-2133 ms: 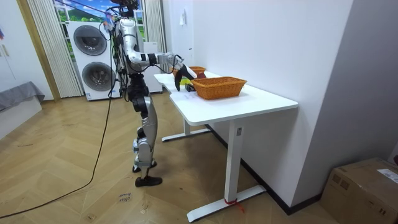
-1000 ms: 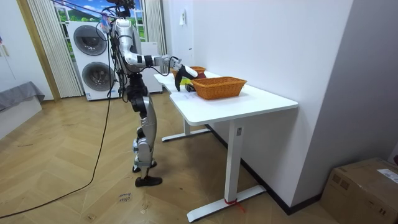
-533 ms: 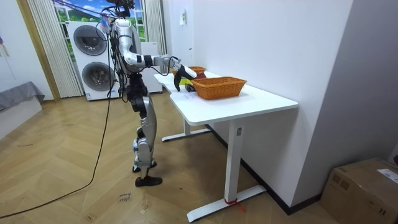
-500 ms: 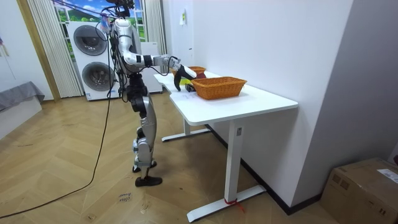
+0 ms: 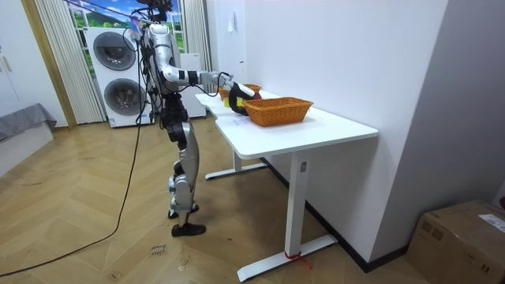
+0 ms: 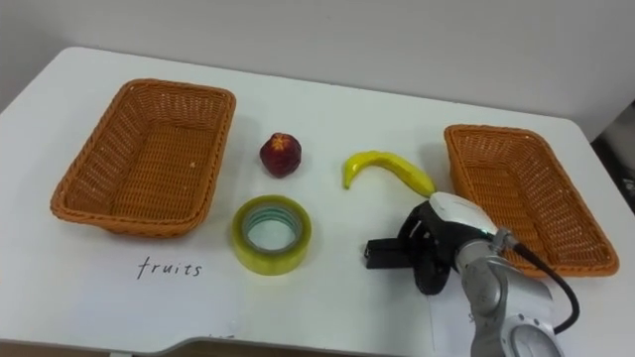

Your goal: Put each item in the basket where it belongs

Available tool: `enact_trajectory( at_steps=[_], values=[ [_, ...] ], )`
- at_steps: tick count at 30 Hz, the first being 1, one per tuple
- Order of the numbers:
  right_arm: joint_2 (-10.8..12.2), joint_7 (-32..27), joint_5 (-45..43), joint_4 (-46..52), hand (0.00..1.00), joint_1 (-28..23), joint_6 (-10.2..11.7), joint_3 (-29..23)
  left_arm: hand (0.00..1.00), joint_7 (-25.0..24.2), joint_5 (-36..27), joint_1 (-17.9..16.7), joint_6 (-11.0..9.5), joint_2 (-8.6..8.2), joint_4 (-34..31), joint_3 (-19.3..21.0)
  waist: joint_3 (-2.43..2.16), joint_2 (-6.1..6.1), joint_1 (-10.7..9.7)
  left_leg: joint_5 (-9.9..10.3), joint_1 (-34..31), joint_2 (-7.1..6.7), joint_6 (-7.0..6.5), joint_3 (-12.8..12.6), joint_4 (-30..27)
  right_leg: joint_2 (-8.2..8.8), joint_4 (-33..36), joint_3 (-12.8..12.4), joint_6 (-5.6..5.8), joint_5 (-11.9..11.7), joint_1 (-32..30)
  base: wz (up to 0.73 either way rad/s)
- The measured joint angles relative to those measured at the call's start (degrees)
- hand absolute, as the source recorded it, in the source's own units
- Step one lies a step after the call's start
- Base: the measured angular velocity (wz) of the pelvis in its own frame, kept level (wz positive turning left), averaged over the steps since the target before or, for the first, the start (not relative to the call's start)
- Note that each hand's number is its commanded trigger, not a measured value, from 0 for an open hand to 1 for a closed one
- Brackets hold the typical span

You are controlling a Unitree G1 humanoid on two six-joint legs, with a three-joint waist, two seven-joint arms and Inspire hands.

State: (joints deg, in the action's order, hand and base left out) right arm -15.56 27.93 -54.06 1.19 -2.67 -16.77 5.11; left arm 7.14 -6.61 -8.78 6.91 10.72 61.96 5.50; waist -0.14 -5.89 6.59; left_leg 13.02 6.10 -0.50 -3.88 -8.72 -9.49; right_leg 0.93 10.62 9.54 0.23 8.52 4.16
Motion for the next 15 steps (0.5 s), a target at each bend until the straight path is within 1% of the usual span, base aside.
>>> enact_trajectory(
  at_steps=[9, 15],
  values=[
    [0.1, -0.4, 0.2, -0.1, 1.00, -0.3, 0.1, 0.0, 0.00, 0.1, 0.0, 0.1, 0.0, 0.00, 0.0, 0.0, -0.01, 0.08, 0.1, 0.0, 0.0, 0.02, 0.01, 0.0, -0.1, 0.00, 0.0, 0.0, 0.00, 0.0, -0.1, 0.00],
    [-0.2, -1.4, 2.2, -0.9, 1.00, -0.2, 0.7, -0.1, 0.00, 0.1, -0.1, 0.1, 0.0, 0.00, 0.1, 0.0, -0.01, 0.06, 0.1, 0.0, 0.2, 0.01, 0.01, 0.0, -0.1, 0.00, 0.0, 0.0, 0.00, 0.0, -0.1, 0.00]
  ],
)
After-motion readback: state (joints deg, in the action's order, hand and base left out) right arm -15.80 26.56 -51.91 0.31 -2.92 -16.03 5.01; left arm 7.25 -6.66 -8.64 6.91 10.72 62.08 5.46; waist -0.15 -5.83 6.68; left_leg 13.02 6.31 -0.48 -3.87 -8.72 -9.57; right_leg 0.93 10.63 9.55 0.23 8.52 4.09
